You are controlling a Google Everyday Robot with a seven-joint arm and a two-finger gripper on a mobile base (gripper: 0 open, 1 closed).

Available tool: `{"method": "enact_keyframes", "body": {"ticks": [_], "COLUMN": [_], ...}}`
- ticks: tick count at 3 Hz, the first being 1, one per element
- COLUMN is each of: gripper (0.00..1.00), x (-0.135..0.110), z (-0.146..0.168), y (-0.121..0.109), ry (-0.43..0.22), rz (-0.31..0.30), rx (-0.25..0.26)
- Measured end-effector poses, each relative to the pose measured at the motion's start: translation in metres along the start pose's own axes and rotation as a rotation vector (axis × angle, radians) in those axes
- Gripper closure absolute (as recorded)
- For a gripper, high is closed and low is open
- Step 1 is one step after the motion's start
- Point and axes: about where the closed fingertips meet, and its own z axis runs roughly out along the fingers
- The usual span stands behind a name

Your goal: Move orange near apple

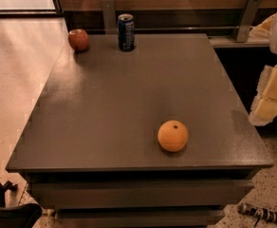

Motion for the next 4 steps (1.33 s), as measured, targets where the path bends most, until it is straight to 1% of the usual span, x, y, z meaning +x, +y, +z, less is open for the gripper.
{"method": "enact_keyframes", "body": {"ticks": [1, 2, 3, 4], "gripper": [0.00, 0.00, 0.00, 0.00], "x": [0.000, -0.001, -0.006, -0.015], "z": [0.000, 0.002, 0.016, 0.035], "y": [0.000, 0.001, 0.009, 0.019], "ry": [0.000, -0.016, -0.153, -0.320], "rz": [0.000, 0.002, 0.017, 0.030], "rx": [0.000, -0.003, -0.033, -0.075]}}
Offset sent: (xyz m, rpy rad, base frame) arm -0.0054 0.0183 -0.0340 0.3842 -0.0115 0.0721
